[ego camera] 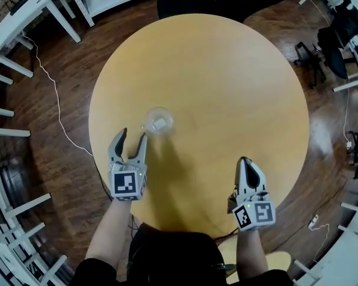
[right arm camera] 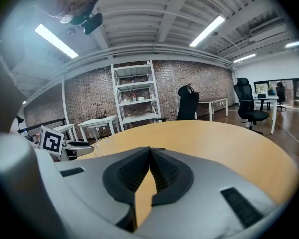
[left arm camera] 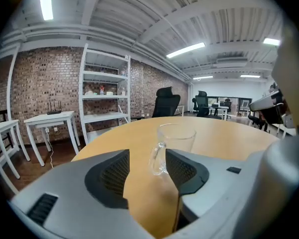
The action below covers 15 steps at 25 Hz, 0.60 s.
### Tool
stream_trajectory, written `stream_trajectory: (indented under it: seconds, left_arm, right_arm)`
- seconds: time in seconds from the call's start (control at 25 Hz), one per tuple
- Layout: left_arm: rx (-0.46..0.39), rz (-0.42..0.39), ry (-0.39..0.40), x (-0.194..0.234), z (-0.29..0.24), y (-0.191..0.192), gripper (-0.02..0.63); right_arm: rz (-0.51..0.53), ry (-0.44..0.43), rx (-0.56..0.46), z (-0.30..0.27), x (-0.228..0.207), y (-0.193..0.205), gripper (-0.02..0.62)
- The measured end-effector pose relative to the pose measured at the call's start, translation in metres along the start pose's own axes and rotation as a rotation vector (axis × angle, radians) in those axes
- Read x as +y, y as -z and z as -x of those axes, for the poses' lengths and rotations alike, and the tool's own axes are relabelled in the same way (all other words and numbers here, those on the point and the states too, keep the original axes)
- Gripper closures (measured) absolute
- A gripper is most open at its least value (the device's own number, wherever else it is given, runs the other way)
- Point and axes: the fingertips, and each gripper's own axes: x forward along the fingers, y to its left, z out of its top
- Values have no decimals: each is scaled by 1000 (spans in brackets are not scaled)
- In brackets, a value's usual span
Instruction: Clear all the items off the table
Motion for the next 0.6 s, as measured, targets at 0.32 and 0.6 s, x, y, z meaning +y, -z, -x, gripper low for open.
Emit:
stream_trajectory:
  seconds: [0.32,0.6]
  left_arm:
    - [23,17,-38,10,-18,23,440]
    - [-30,56,-102,18,-37,17,510]
  right_arm:
    - [-18,-25,65,-15,0,21,591]
    - [-37,-32,122,-16,2,41,591]
